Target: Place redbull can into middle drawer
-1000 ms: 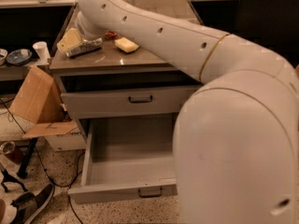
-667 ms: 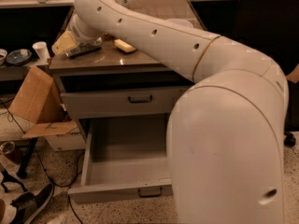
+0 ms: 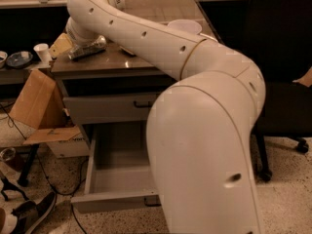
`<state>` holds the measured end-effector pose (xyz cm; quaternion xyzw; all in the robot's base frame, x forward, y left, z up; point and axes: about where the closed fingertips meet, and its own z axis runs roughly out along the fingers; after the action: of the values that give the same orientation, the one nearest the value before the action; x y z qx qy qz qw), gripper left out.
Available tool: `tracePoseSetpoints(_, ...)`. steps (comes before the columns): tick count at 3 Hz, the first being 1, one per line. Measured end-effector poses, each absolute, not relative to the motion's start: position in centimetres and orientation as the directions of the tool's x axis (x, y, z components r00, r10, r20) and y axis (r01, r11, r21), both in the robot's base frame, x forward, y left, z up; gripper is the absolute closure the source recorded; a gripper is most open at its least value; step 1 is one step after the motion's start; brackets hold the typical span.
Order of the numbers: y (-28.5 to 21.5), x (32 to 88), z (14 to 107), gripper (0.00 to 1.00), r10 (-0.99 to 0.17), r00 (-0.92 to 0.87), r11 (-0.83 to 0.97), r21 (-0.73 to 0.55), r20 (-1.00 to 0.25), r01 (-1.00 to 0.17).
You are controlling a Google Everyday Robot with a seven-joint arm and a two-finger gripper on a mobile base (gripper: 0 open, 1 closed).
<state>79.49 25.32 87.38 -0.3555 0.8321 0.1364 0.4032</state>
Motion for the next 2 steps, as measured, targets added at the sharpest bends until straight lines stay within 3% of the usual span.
tracePoseSetpoints(2, 24.5, 82.4, 86.6, 0.00, -0.466, -0.514, 0.795, -0.085, -0.720, -0.600)
